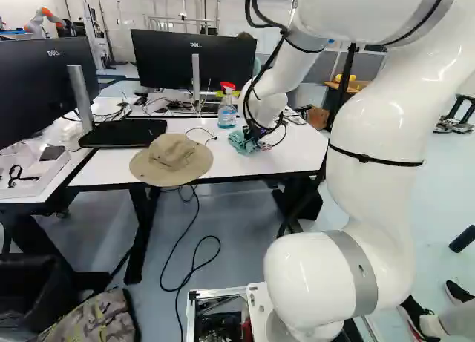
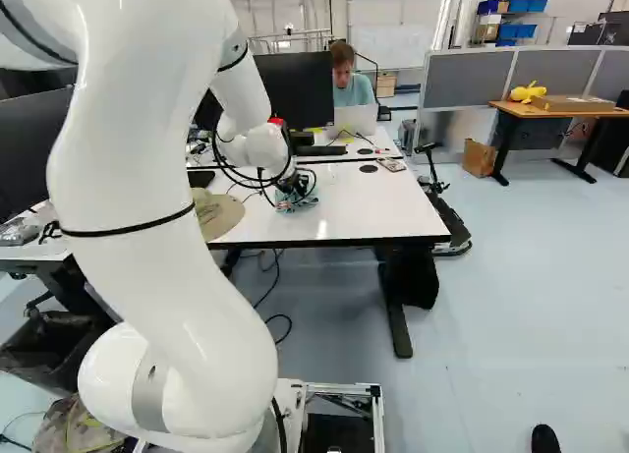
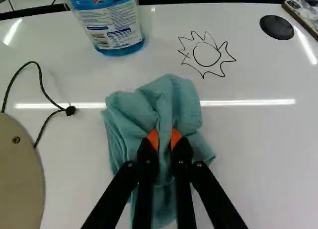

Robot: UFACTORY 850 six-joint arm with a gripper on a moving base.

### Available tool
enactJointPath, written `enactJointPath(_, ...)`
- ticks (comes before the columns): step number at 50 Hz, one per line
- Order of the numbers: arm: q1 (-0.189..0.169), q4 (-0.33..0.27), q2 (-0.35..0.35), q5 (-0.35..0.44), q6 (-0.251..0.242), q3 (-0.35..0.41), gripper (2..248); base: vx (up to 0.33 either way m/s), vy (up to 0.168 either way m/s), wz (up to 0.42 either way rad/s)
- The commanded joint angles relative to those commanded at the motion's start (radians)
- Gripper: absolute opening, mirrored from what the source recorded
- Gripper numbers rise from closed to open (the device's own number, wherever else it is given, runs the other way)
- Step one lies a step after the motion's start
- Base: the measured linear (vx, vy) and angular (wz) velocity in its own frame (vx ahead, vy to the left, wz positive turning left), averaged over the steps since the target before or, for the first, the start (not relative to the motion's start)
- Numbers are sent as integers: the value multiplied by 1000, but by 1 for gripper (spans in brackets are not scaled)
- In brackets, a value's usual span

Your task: Clean the table with the green towel

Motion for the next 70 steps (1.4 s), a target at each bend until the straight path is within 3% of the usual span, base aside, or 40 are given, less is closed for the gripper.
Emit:
enactJointPath(11,-35,0,-3,0,0,-4,46,0,0,0)
enactJointPath(21,-33,0,-37,0,0,-45,46,0,0,0)
enactJointPath(47,38,0,-79,0,0,-96,46,0,0,0)
enactJointPath(70,102,0,-31,0,0,-37,46,0,0,0)
